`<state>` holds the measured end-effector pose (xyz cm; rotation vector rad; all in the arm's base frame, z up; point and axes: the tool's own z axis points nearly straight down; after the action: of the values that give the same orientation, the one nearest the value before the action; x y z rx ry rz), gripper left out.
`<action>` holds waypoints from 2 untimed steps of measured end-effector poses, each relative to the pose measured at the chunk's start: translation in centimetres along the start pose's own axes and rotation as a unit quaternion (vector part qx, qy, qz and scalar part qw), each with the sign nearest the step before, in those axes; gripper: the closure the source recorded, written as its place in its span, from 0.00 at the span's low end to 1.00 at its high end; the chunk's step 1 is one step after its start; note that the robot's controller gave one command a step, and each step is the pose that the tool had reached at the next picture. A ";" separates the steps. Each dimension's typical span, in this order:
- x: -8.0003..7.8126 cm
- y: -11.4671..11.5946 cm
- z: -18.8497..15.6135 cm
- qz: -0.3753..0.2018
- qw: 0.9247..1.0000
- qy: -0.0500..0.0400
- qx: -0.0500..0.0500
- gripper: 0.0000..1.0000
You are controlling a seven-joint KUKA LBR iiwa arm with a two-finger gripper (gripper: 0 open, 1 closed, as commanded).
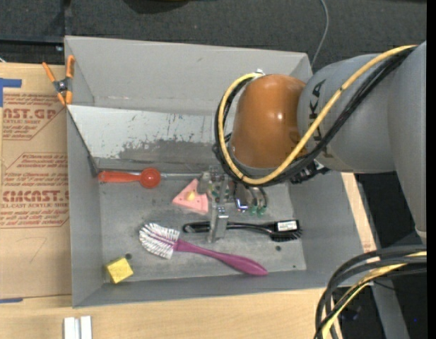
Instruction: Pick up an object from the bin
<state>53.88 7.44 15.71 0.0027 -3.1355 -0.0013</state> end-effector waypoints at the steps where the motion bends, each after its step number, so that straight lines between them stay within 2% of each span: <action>1: -0.1 -0.1 -0.5 0.001 1.000 -0.004 0.000 0.00; 2: 3.8 2.8 9.2 0.035 0.999 0.002 -0.001 0.00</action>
Offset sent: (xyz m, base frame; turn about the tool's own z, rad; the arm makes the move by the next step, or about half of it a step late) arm -0.0358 0.0255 -0.0871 0.0716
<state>50.00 10.21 6.53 -0.1061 -3.1290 -0.0029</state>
